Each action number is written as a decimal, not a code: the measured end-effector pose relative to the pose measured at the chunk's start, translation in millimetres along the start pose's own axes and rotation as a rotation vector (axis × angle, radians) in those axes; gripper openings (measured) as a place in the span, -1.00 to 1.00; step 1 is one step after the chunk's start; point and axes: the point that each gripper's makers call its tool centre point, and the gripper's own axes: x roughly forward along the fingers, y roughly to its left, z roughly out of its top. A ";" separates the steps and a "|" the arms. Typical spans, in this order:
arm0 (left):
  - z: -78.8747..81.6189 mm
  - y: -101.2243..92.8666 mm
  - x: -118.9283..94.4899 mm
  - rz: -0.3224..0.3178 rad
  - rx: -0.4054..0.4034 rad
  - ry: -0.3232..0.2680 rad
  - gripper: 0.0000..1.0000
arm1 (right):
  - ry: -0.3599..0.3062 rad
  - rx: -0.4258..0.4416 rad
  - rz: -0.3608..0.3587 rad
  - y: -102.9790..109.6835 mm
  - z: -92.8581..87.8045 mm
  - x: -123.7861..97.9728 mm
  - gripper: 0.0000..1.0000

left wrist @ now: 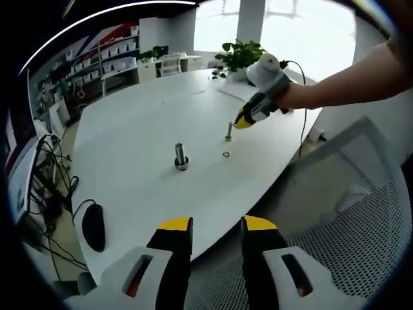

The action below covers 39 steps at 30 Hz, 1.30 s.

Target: Place the washer onto the threaded stud by aligning its center hole with the stud, sliding it down to the base, and recovering from edge contact or off-axis alignment until the washer reaches the visible bottom stop.

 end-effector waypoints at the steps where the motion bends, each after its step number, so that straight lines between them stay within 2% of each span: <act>1: -0.2 0.3 1.2 -0.001 0.001 0.001 -0.44 | 0.002 -0.002 0.001 0.2 1.0 -0.9 -0.72; 17: -0.5 -0.8 1.4 -0.005 0.004 0.005 -0.45 | 0.038 -0.045 -0.025 -13.3 1.5 6.3 -0.72; 20: -0.9 -0.5 1.5 -0.004 0.003 0.005 -0.45 | 0.042 -0.026 -0.018 -16.6 1.6 11.1 -0.72; 39: -2.1 0.5 3.2 -0.004 -0.002 0.012 -0.46 | 0.085 -0.045 0.009 -18.4 -1.1 27.4 -0.72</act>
